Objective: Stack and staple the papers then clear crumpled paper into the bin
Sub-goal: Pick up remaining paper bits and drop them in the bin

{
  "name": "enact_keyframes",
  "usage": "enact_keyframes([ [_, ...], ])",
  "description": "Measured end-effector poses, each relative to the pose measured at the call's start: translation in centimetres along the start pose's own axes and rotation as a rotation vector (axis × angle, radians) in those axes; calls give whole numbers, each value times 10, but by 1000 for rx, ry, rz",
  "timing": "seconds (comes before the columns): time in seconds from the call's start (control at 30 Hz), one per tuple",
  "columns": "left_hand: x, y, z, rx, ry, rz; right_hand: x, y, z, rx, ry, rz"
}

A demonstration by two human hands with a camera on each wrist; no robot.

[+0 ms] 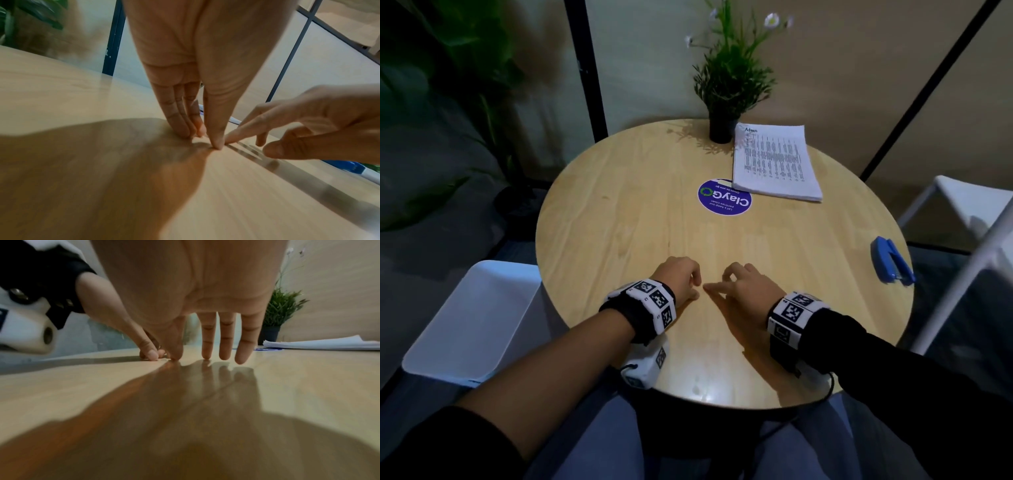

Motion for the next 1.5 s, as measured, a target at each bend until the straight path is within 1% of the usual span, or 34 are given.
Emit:
enact_keyframes([
  [0.1,0,4,-1,13,-18,-13,2,7,-2,-43,203,-36],
  [0.23,0,6,-2,25,-36,-23,10,21,-5,-135,437,45],
  [0.37,1,2,1,22,-85,-20,10,33,-2,-169,568,124],
  [0.5,3,0,6,26,-86,-18,6,39,2,-189,670,145],
  [0.67,8,-4,14,33,-126,-24,-2,40,4,-196,713,107],
  [0.77,9,-6,15,38,-144,-30,-3,40,6,-188,685,89],
  [1.0,6,-11,10,49,-153,-9,-9,36,15,-246,499,49],
  [1.17,5,-14,8,83,-152,-1,-6,31,28,-232,360,39],
  [1.3,3,-15,5,88,-149,2,-7,30,33,-185,261,41],
  [1.37,2,-15,4,80,-142,-3,-6,30,32,-209,332,43],
  [1.5,1,-11,4,57,-129,-5,6,33,12,-289,678,-22],
])
Point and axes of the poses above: each hand's wrist, its own y-axis towards the middle knuckle, its own x-axis out of the back of the hand, z = x × y, the point moved 1 cm from there along y, towards the middle knuckle, and after that the axes turned 12 degrees about -x, right-handed, at the moved point
